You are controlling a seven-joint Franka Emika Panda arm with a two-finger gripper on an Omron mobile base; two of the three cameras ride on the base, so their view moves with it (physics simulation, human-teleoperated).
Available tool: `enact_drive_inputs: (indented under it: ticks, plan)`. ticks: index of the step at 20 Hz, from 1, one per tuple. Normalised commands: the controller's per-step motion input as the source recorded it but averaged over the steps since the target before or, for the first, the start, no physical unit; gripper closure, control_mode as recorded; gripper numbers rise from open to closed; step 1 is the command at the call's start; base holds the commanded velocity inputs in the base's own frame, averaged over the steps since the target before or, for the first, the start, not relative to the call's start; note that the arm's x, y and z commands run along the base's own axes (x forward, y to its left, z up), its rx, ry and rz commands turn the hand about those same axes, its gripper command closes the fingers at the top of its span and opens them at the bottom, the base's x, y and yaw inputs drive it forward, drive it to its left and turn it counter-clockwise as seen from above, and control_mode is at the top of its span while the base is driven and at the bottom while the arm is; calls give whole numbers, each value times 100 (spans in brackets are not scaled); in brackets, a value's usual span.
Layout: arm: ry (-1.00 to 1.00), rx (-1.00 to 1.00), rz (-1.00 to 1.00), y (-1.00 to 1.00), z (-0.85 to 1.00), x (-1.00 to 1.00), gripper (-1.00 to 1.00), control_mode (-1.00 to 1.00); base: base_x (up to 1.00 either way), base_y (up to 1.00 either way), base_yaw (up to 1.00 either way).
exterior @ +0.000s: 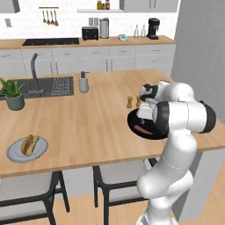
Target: Place one bun and one sausage from the bowl on each plate.
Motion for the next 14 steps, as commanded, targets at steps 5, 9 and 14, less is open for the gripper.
enact_drive_inputs:
  ticks: [5, 9, 14]
  plan:
    - [0, 8, 11, -3, -42, 39, -100, -100, 0, 0, 0]
    - [0, 9, 5, 0, -31, 11, -100, -100, 0, 0, 0]
    - [0, 2, 0, 18, -11, -29, -100, -100, 0, 0, 0]
